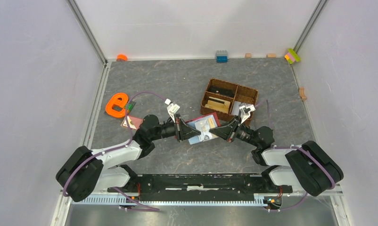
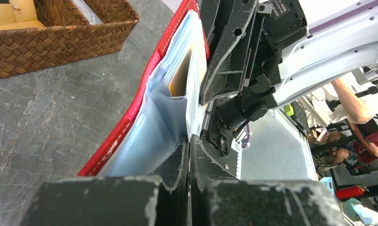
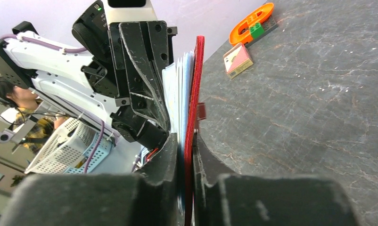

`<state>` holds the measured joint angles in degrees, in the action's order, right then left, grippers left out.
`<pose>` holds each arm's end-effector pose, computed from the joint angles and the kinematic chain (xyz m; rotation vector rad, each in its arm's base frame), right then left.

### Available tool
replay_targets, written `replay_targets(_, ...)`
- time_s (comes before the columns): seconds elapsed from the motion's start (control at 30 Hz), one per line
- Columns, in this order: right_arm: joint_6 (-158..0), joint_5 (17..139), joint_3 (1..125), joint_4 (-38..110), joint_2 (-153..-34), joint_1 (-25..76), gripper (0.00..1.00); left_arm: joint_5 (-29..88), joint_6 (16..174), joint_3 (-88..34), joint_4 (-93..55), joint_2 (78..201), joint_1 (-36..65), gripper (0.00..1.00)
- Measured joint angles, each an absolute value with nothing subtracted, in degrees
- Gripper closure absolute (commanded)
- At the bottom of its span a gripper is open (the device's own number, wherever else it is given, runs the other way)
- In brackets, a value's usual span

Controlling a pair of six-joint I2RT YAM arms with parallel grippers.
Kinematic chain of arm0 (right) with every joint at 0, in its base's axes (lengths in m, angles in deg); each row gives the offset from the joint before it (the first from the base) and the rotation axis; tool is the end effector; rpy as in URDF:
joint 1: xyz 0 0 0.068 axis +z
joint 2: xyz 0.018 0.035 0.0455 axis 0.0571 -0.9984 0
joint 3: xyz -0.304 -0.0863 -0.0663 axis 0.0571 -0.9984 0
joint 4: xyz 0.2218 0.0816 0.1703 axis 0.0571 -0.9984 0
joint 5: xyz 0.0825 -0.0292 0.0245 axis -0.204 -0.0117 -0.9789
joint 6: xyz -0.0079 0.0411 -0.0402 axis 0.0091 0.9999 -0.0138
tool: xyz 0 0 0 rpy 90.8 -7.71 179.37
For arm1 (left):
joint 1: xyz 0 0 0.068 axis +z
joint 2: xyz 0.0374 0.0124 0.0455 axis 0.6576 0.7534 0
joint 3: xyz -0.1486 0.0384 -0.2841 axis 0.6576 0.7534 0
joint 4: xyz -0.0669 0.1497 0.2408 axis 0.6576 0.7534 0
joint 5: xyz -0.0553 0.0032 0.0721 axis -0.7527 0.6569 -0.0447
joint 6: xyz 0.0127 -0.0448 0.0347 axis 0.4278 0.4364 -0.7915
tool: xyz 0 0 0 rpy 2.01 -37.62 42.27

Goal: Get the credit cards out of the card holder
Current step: Remove the credit card from the card holder.

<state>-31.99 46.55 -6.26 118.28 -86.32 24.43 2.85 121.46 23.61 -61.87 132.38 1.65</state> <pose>0.1620 0.1150 0.2090 -0.3200 1.5642 1.6069 0.1738 -0.1739 0.2440 0.5491 1.7378 -1.4890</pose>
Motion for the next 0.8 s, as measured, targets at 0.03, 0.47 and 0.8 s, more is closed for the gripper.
replay_targets(0.03, -32.23, 46.57, -6.19, 117.93, -86.32, 24.43, 1.0, 2.53, 121.48, 23.61, -62.07, 132.56, 1.65, 0.97)
replay_targets(0.47, -32.43, 46.6, -6.08, 116.9, -86.32, 24.48, 1.0, 1.41, 121.92, 23.8, -64.27, 132.14, 1.67, 0.79)
replay_targets(0.8, -31.08, 46.18, -6.08, 118.41, -86.88, 24.41, 1.0, 1.02, 122.79, 25.09, -67.29, 131.58, 1.76, 0.94)
